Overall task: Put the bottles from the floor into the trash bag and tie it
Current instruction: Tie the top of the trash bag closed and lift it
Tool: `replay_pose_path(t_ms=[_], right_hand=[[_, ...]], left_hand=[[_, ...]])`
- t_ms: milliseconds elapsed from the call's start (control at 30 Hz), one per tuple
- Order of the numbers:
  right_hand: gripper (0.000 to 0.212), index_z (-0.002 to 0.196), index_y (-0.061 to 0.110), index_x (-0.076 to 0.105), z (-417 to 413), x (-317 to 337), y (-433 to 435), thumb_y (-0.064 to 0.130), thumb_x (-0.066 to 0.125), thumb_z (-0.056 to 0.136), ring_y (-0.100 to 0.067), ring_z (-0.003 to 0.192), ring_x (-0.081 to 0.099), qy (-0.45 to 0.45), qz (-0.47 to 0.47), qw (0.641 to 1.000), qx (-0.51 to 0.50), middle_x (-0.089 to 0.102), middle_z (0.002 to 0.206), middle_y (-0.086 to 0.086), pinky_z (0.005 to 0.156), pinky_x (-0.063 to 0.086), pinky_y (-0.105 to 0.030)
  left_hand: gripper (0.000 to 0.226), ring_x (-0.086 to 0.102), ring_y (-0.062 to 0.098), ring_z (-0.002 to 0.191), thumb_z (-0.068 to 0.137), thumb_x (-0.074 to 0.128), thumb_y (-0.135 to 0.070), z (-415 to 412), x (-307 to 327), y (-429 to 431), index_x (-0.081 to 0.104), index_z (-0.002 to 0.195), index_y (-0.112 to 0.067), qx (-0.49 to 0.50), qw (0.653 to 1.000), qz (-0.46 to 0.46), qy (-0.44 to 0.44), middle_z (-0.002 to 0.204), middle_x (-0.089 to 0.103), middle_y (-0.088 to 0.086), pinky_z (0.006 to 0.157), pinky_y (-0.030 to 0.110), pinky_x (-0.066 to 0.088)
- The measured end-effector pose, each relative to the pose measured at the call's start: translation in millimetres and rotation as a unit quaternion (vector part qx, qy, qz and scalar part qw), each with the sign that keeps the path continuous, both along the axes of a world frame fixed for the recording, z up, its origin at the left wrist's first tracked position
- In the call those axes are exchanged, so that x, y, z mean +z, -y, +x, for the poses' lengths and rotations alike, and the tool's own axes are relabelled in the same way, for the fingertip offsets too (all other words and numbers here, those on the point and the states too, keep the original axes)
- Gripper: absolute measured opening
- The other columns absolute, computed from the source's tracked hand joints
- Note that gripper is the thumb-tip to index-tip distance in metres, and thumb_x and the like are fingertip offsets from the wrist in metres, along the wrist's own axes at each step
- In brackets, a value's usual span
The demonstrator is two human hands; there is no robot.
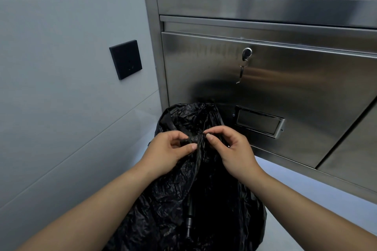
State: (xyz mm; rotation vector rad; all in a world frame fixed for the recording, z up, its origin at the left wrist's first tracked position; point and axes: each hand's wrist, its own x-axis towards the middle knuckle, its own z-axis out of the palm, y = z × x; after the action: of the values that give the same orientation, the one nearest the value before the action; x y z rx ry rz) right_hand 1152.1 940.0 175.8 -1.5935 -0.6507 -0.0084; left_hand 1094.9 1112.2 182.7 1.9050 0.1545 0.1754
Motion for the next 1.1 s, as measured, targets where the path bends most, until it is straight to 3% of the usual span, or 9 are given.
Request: replay_pose_path(t_ms=[133,233,333,500,600,800,867,1000,1100], right_hand=[[0.018,0.086,0.034,0.069,2.0,-0.9,-1.6,0.017,0.065,0.086,-0.006,0.087,0.065,-0.028,0.036,0.999,-0.010,0.072,0.087,0.011,0.081,0.049,-0.024],[0.014,0.086,0.032,0.069,3.8,-0.3,-1.1,0.018,0.065,0.086,-0.012,0.087,0.066,-0.033,0.050,0.998,-0.026,0.072,0.087,0.006,0.083,0.051,-0.032],[0.012,0.085,0.031,0.069,5.5,1.8,0.5,0.019,0.066,0.085,-0.012,0.087,0.067,-0.029,0.053,0.998,-0.033,0.072,0.087,0.005,0.081,0.051,-0.028],[0.014,0.080,0.032,0.068,3.8,-0.7,2.1,0.019,0.067,0.085,-0.007,0.078,0.065,-0.059,0.061,0.995,-0.055,0.070,0.080,0.008,0.074,0.051,-0.022],[0.011,0.079,0.026,0.066,2.6,-1.0,4.5,0.019,0.064,0.087,-0.002,0.065,0.060,-0.131,0.110,0.981,-0.086,0.066,0.068,0.010,0.063,0.049,-0.017],[0.010,0.084,0.015,0.060,9.6,2.4,21.1,0.011,0.056,0.091,-0.015,0.084,0.063,-0.236,0.192,0.946,-0.112,0.062,0.084,-0.002,0.081,0.055,-0.027],[0.009,0.084,0.016,0.060,8.3,0.6,24.7,0.011,0.056,0.091,-0.016,0.084,0.064,-0.244,0.177,0.949,-0.094,0.063,0.084,-0.003,0.078,0.057,-0.026],[0.011,0.084,0.017,0.059,7.1,2.4,25.0,0.011,0.055,0.092,-0.009,0.065,0.065,-0.196,0.116,0.971,-0.078,0.067,0.070,0.003,0.060,0.055,-0.019],[0.010,0.086,0.017,0.056,5.6,5.1,26.3,0.010,0.052,0.093,-0.010,0.063,0.065,-0.169,0.086,0.981,-0.047,0.068,0.067,0.003,0.055,0.053,-0.019]], left_hand=[[0.012,0.060,-0.002,0.052,0.059,0.081,-0.037,0.5,5.0,5.2,0.071,0.066,-0.037,0.053,0.997,-0.037,0.052,0.057,0.068,-0.015,0.055,0.011,0.046],[0.027,0.066,0.003,0.062,0.052,0.077,-0.046,0.6,7.2,8.2,0.074,0.072,-0.028,0.046,0.991,-0.110,0.063,0.067,0.073,-0.007,0.059,0.013,0.049],[0.025,0.066,0.001,0.066,0.060,0.071,-0.047,-0.5,10.8,11.3,0.076,0.075,-0.028,0.031,0.986,-0.152,0.054,0.071,0.074,-0.007,0.061,0.011,0.050],[0.014,0.060,-0.003,0.057,0.075,0.066,-0.039,1.9,9.1,9.1,0.074,0.066,-0.034,0.061,0.991,-0.113,0.043,0.057,0.068,-0.013,0.060,0.011,0.050],[0.024,0.055,-0.005,0.050,0.082,0.066,-0.027,7.0,4.4,5.1,0.073,0.060,-0.033,0.087,0.992,-0.078,0.049,0.049,0.062,-0.015,0.055,0.010,0.048],[0.022,0.056,-0.006,0.047,0.086,0.064,-0.019,9.6,-1.7,-27.3,0.066,0.065,-0.022,0.168,0.984,-0.037,0.053,0.050,0.066,-0.016,0.059,0.012,0.048],[0.023,0.054,-0.007,0.045,0.088,0.062,-0.019,8.4,-4.5,-34.1,0.064,0.065,-0.023,0.189,0.980,-0.017,0.068,0.050,0.066,-0.015,0.054,0.009,0.046],[0.017,0.057,-0.006,0.051,0.090,0.057,-0.026,4.4,-2.0,-30.5,0.062,0.074,-0.027,0.171,0.980,0.027,0.095,0.064,0.066,-0.011,0.054,0.012,0.045],[0.009,0.053,-0.005,0.052,0.086,0.063,-0.028,1.8,1.4,-23.2,0.059,0.080,-0.024,0.130,0.987,0.018,0.089,0.057,0.061,-0.017,0.055,0.009,0.042]])
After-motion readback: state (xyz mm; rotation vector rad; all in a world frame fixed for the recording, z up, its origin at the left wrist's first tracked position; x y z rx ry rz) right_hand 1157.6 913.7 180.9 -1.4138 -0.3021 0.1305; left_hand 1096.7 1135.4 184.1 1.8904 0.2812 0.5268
